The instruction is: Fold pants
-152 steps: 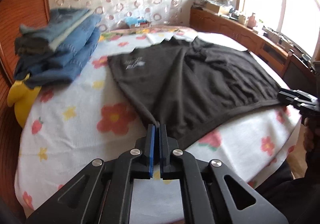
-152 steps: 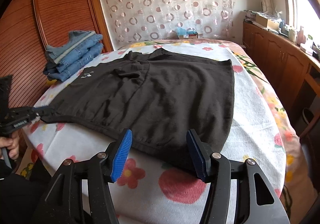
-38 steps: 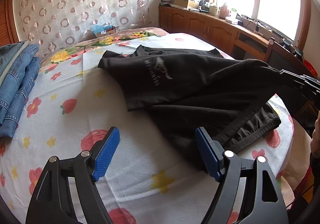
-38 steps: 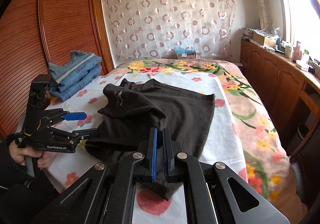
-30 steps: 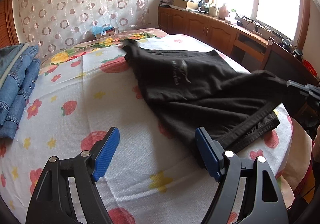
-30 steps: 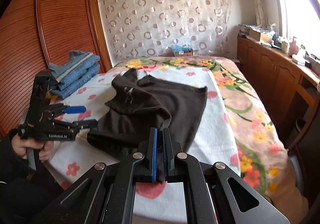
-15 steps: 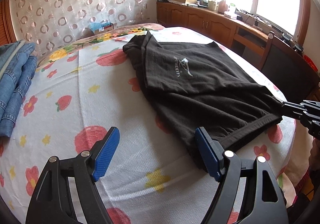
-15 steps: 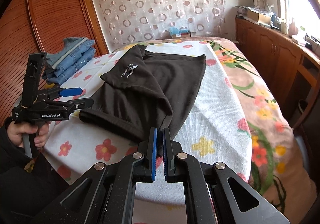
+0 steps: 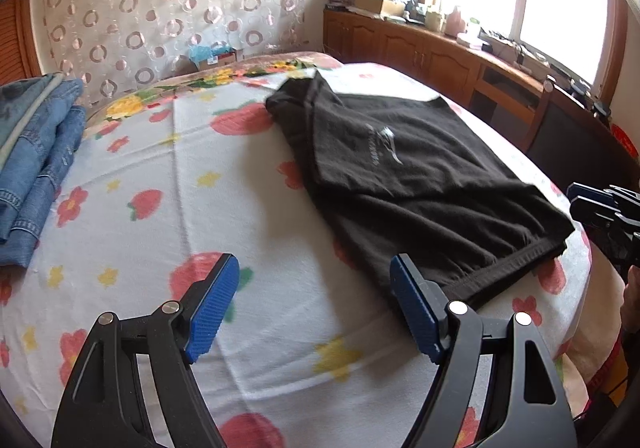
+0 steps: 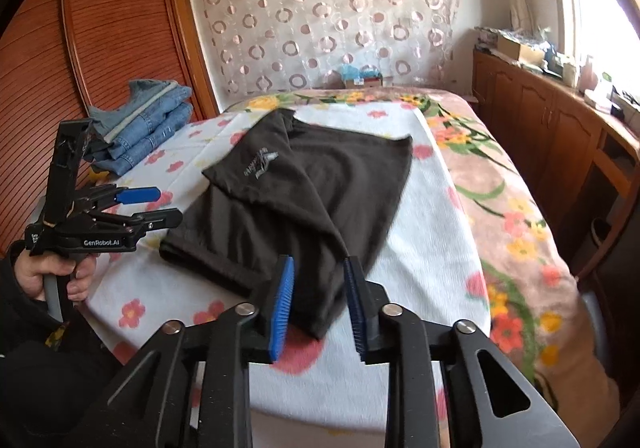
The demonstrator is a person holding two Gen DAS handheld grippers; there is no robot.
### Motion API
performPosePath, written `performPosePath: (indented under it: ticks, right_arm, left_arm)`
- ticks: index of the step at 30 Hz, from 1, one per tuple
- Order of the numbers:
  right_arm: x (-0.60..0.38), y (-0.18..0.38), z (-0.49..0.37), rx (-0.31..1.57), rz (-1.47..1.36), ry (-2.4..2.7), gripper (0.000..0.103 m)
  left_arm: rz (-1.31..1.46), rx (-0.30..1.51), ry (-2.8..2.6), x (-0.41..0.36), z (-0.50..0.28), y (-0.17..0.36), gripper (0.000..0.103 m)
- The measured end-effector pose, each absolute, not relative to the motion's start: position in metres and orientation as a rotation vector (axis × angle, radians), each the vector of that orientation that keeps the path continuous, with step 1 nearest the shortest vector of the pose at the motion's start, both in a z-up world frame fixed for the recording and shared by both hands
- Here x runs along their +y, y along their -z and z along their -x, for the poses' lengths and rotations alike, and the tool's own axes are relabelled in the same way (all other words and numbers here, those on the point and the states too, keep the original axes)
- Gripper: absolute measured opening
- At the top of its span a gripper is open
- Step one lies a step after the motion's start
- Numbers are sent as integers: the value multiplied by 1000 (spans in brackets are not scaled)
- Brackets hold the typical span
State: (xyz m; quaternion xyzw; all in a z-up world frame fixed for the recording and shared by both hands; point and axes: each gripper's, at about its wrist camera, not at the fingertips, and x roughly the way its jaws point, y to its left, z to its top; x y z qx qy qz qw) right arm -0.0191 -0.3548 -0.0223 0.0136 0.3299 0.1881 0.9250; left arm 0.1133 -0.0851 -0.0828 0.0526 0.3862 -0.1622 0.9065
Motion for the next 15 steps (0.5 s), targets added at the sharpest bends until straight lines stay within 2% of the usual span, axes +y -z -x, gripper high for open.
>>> performPosePath:
  ticks: [15]
  right_arm:
    - [-270, 18, -56, 671, 48, -540, 32]
  left_arm:
    - [-71, 720, 265, -44, -111, 54, 79]
